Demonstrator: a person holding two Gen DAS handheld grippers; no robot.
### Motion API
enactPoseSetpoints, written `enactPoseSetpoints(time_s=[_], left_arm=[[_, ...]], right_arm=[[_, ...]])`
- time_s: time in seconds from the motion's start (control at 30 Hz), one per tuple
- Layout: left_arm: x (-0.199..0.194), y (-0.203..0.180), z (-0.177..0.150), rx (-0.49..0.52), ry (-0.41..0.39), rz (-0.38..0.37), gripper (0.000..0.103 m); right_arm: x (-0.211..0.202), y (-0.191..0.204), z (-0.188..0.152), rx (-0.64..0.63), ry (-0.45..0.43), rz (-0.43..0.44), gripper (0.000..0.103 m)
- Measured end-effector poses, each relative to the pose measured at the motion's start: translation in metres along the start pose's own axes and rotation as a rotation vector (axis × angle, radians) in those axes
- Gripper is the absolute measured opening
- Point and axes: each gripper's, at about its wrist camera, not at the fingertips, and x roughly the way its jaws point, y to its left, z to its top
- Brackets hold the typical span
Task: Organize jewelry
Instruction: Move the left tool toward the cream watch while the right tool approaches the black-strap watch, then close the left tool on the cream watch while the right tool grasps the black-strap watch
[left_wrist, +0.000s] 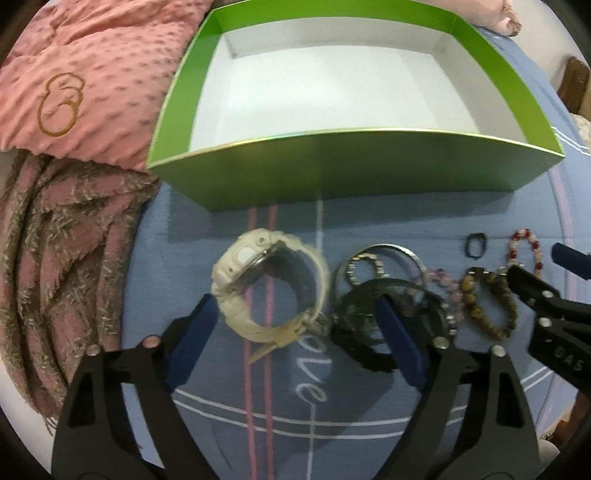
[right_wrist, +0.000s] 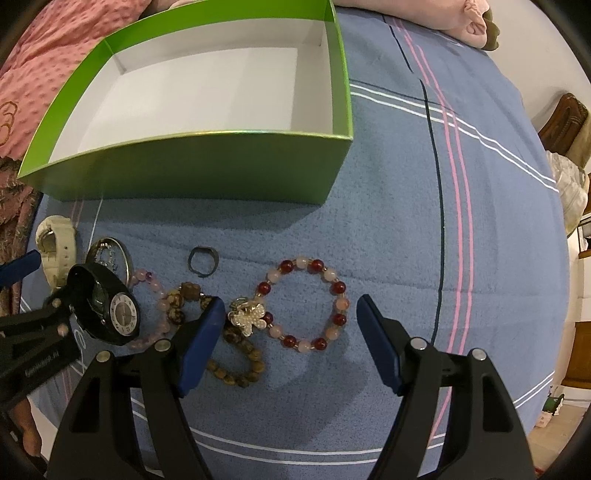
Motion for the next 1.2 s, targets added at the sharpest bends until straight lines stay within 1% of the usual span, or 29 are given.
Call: enactPoseSetpoints(time_s=[0.1,0.3,0.33,0.47,0.57,0.63,0.67,0.73,0.97,1.03,1.07,1.2], left_arm=[[0.004,0.013,-0.001,-0.019,0.000,-0.006,0.077],[0.007,0.027,-0.004,-0.012,-0.008,0.017,0.068],[0.006,0.028,-0.004,-0.013,-0.008,0.018,0.066],[0.000,0.032,-0.005,-0.020,-0.007,0.007,0.063],[-0.010,0.037,-0.009,-0.017,-0.010,0.008,0.058],[-0.011,0.041,-0.012,-0.018,-0.003,-0.031,0.039],[-0.012,0.041,-0.013,-0.021,0.003,-0.043,0.039],[-0.014,0.041,-0.015,-0.011,0.000,-0.028,0.039],[-0.024,0.043,-0.020,-0.014,-0.007,-0.032,0.039],[-0.028,0.040,-0.024,-0.017,-0.008,-0.039,0.038],[-0.032,0.031,-0.023,-0.020,-0.006,-0.040,0.038],[-0.041,0.041,-0.030,-0.035,-0.004,-0.061,0.040]], right_arm=[[-0.001,0.000,0.000,-0.004,0.000,0.000,0.074],[-0.003,0.000,0.000,-0.002,-0.004,0.002,0.074],[-0.004,0.000,0.000,-0.002,-0.005,0.003,0.074],[-0.006,0.001,0.000,-0.004,-0.008,0.004,0.074],[-0.007,0.001,0.000,-0.003,-0.010,0.006,0.074],[-0.009,0.002,0.000,-0.003,-0.013,0.007,0.074],[-0.011,0.002,-0.001,-0.005,-0.015,0.008,0.074],[-0.011,0.003,-0.003,-0.005,-0.019,0.008,0.074],[-0.015,0.002,-0.009,0.001,-0.025,0.011,0.074],[-0.017,0.002,-0.012,0.000,-0.028,0.012,0.074],[-0.018,0.002,-0.012,0.000,-0.031,0.014,0.074],[-0.021,0.002,-0.013,-0.002,-0.035,0.016,0.074]])
